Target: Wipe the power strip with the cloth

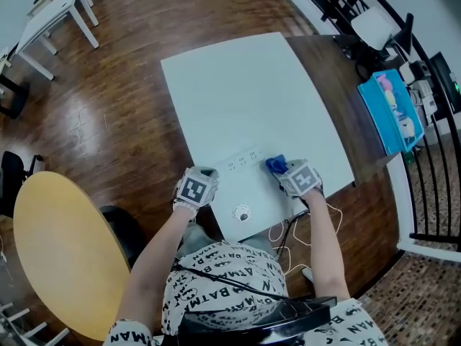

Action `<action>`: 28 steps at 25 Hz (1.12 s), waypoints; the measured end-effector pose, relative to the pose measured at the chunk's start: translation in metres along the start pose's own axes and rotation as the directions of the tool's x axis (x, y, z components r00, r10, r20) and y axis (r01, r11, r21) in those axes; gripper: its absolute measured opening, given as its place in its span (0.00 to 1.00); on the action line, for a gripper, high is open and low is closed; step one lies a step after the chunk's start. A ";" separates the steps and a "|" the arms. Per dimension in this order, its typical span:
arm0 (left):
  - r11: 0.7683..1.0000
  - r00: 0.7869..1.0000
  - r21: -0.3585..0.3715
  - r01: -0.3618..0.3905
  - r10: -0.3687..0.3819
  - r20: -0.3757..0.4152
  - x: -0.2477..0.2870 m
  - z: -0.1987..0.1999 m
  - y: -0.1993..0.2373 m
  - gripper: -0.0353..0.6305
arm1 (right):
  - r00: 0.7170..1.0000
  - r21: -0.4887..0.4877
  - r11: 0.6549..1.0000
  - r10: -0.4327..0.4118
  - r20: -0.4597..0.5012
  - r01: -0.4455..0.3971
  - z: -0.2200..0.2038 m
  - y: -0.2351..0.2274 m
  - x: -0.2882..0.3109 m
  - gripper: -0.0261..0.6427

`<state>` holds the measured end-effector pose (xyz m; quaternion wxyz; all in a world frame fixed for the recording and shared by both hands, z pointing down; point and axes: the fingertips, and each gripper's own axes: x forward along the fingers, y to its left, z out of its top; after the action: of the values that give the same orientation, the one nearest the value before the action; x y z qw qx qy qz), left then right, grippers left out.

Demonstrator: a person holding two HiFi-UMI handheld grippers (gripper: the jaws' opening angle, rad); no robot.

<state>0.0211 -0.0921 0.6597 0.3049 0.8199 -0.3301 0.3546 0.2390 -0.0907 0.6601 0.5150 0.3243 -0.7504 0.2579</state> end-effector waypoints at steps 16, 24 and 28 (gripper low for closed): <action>0.991 0.977 -0.129 -0.045 0.071 0.200 -0.043 0.016 -0.003 0.05 | 0.899 0.344 0.939 -0.168 0.404 0.021 0.051 0.057 -0.056 0.23; 0.988 0.969 -0.153 -0.028 0.064 0.239 -0.047 0.021 -0.016 0.05 | 0.892 0.360 0.933 -0.148 0.427 -0.018 0.045 0.083 -0.052 0.23; 0.987 0.966 -0.162 -0.023 0.064 0.252 -0.044 0.024 -0.022 0.05 | 0.895 0.348 0.938 -0.150 0.419 -0.006 0.044 0.080 -0.053 0.23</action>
<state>0.0235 -0.0826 0.6063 0.3156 0.8247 -0.4118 0.2251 0.1661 -0.0580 0.5912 0.2779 0.4860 -0.7784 0.2841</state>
